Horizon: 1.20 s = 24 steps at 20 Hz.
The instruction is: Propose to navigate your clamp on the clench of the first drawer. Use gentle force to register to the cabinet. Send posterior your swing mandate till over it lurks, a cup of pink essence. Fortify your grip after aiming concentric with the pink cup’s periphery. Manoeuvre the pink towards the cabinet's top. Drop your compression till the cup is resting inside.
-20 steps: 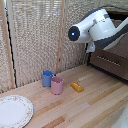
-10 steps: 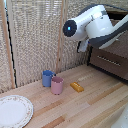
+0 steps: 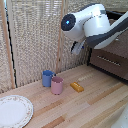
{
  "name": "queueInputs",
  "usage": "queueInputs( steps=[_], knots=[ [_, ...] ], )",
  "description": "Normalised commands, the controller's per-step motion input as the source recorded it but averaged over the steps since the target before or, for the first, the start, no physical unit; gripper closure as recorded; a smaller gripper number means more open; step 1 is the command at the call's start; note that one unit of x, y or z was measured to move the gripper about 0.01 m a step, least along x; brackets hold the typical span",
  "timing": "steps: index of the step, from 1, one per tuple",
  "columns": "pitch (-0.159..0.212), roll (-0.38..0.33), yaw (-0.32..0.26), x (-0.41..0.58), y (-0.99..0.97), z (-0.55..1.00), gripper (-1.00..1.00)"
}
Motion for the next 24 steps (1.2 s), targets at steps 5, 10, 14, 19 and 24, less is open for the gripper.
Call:
queueInputs(
  steps=[5,10,14,19,24],
  knots=[
    [0.046,0.358,-0.228,0.079,0.16,0.02,-1.0],
    [0.074,0.373,-0.218,0.107,0.16,0.0,-1.0],
    [0.1,0.375,-0.207,0.114,0.16,0.0,-1.0],
    [0.124,0.375,-0.174,0.107,0.2,0.0,-1.0],
    [0.114,0.375,-0.167,0.142,0.23,0.0,-1.0]
  ],
)
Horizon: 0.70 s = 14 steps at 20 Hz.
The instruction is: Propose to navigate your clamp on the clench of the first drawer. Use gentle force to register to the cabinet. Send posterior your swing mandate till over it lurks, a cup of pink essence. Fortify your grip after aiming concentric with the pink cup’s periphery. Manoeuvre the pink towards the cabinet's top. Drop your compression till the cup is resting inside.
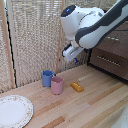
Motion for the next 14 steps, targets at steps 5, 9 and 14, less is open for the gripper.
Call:
queueInputs(
  steps=[5,9,14],
  knots=[
    [0.062,0.375,-0.181,0.195,0.24,0.0,-1.0],
    [0.044,0.366,-0.197,0.203,0.21,0.0,-1.0],
    [0.051,0.322,-0.238,0.17,0.14,0.04,-1.0]
  ],
)
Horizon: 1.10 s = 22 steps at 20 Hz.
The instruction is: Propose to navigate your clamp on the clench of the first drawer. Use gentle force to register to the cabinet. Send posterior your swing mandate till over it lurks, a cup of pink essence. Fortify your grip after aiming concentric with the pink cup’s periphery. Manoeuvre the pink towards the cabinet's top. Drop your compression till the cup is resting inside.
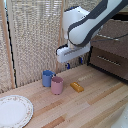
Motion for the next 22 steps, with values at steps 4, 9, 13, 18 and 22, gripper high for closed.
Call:
queueInputs(
  steps=[4,9,13,18,22],
  knots=[
    [0.065,0.295,-0.257,0.147,0.11,0.06,-1.0],
    [0.055,0.256,-0.254,0.221,0.11,-0.01,-1.0],
    [0.003,0.163,-0.238,0.416,0.04,-0.16,-1.0],
    [-0.006,0.074,-0.205,0.605,0.01,-0.22,-1.0],
    [0.042,0.021,-0.102,0.469,0.09,-0.28,-1.0]
  ],
)
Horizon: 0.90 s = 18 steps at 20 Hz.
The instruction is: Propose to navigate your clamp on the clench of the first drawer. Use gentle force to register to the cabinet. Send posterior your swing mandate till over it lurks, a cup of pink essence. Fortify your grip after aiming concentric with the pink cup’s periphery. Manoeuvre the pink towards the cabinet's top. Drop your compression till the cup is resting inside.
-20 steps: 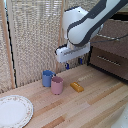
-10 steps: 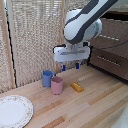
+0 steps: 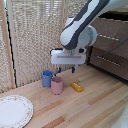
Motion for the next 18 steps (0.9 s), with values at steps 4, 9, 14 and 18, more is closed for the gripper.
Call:
queueInputs(
  steps=[4,9,14,18],
  knots=[
    [0.051,0.005,-0.072,0.266,0.15,-0.33,-1.0],
    [0.061,-0.05,-0.075,0.025,0.26,-0.21,-1.0],
    [0.021,-0.137,-0.062,-0.037,0.21,-0.19,-1.0],
    [0.054,-0.122,-0.016,-0.069,-0.01,-0.39,-1.0]
  ],
)
